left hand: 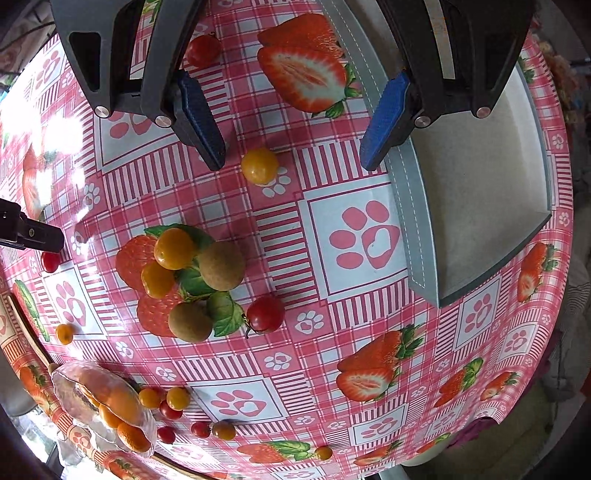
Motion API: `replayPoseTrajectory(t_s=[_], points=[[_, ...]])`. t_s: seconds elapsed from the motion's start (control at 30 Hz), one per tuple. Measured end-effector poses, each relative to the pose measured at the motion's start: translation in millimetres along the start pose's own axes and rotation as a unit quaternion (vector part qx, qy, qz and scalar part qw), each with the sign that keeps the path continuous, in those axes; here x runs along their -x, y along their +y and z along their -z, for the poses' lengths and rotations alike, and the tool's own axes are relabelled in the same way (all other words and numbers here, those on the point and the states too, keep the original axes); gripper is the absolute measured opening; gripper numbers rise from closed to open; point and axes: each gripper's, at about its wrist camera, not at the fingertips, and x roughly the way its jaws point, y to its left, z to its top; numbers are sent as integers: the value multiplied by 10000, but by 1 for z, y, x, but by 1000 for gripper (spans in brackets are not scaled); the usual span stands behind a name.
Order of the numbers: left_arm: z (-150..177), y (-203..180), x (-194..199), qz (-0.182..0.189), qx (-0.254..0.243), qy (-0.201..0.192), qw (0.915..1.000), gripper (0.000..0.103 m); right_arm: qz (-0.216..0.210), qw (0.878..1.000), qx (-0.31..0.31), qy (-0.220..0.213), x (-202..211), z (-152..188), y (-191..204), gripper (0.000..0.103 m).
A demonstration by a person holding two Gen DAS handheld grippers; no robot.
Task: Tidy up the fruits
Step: 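Move both tools back from the tray toward the scattered fruit, then grasp a yellow cherry tomato with the left tool while the right tool grasps a red cherry tomato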
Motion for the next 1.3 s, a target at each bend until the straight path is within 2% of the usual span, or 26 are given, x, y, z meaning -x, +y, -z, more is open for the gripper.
replayPoseTrajectory(t_s=[0.1,0.2,0.27,0.33,0.37,0.4,0.43,0.5,0.6,0.77,1.1,1.3], points=[[-1,1,0,97,173,-24,9998,76,84,9999,81,-51,-5,-7,1,79],[-1,0,-1,135,245,-12,9996,76,194,9995,212,-128,-7,-16,8,73],[0,-1,0,256,282,-1,9993,69,289,9990,296,-160,-9,-22,13,67],[0,-2,2,478,345,25,9983,49,315,9987,352,-192,-7,-25,17,52],[1,-4,3,490,331,11,9983,43,319,9985,380,-210,-6,-24,19,48],[2,-8,5,536,276,-19,9982,25,325,9984,411,-218,-2,-22,22,39],[2,-10,6,556,210,-21,9982,20,317,9983,423,-227,1,-21,25,29],[4,-14,7,697,174,-8,9974,20,305,9986,361,-228,3,-20,26,20],[7,-15,13,854,236,-35,9961,20,-50,9997,149,-169,7,-16,19,20],[14,-5,31,1010,325,-165,9942,20,-339,9992,91,-174,21,-5,13,20],[35,26,55,1024,285,-393,9936,20,-622,9978,96,-203,46,33,16,20],[52,47,62,946,390,-479,9936,20,-628,9976,255,-158,52,47,37,21]])
